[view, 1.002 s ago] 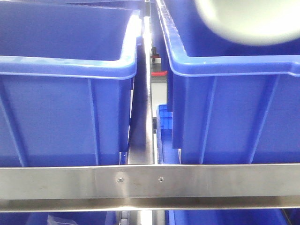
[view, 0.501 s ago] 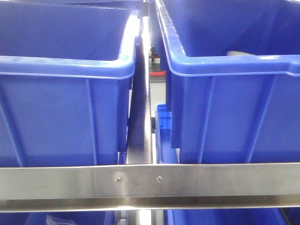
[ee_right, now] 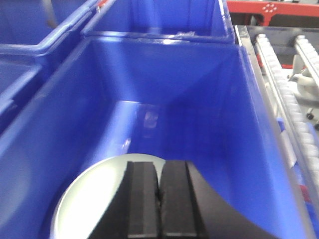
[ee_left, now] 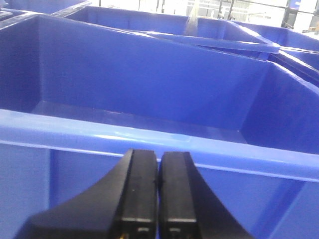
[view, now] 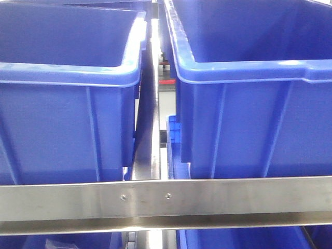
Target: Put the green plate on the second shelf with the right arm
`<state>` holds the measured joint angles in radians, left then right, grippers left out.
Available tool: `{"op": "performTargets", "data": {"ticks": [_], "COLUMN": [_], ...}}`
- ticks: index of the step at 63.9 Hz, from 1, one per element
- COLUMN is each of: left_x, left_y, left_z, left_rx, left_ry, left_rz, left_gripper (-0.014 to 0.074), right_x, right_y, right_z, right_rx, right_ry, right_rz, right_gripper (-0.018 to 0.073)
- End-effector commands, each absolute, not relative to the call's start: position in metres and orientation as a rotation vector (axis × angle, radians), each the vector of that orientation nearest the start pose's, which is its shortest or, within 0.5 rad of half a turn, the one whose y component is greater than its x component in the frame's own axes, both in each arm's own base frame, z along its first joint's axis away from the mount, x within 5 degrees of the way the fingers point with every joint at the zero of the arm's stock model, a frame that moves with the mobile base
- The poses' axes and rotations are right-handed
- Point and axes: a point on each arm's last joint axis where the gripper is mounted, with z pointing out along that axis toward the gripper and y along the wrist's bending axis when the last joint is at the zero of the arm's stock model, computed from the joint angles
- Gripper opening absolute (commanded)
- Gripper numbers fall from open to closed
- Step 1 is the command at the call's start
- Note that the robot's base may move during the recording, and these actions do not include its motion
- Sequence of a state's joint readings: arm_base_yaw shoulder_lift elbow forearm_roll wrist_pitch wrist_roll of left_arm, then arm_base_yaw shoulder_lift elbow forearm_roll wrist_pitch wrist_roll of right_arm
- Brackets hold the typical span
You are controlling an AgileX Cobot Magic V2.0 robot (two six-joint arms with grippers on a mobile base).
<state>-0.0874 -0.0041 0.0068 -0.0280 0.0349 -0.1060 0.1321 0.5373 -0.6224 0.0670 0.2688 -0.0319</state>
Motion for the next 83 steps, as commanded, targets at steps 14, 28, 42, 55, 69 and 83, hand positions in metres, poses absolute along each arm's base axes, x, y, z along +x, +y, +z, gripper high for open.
{"op": "performTargets", "data": {"ticks": [14, 28, 42, 55, 69, 83], "left_x": [0.056, 0.056, 0.056, 0.056, 0.056, 0.056], "left_y": [-0.005, -0.005, -0.005, -0.005, -0.005, -0.005], "left_z": [0.203, 0.203, 0.203, 0.203, 0.203, 0.203], "left_rx": [-0.042, -0.042, -0.042, -0.042, -0.042, -0.042], "left_ry": [1.457, 1.457, 1.457, 1.457, 1.457, 1.457], "left_rz": [-0.191, -0.191, -0.191, -0.191, -0.191, -0.191], "left_gripper": [0.0130, 0.0130, 0.0130, 0.0130, 0.0130, 0.0130], "right_x": [0.039, 0.039, 0.041, 0.052, 0.054, 0.054], "right_y": [0.007, 0.005, 0.006, 0.004, 0.005, 0.005], "right_z": [0.383, 0.360, 0.290, 0.220, 0.209, 0.206], "right_rx": [-0.088, -0.124, -0.100, -0.024, -0.079, -0.069], "right_ry": [1.388, 1.505, 1.426, 1.342, 1.492, 1.518], "right_rz": [0.147, 0.084, 0.111, 0.115, 0.063, 0.077], "right_gripper": [0.0047, 0.0047, 0.0047, 0.0047, 0.0047, 0.0047]}}
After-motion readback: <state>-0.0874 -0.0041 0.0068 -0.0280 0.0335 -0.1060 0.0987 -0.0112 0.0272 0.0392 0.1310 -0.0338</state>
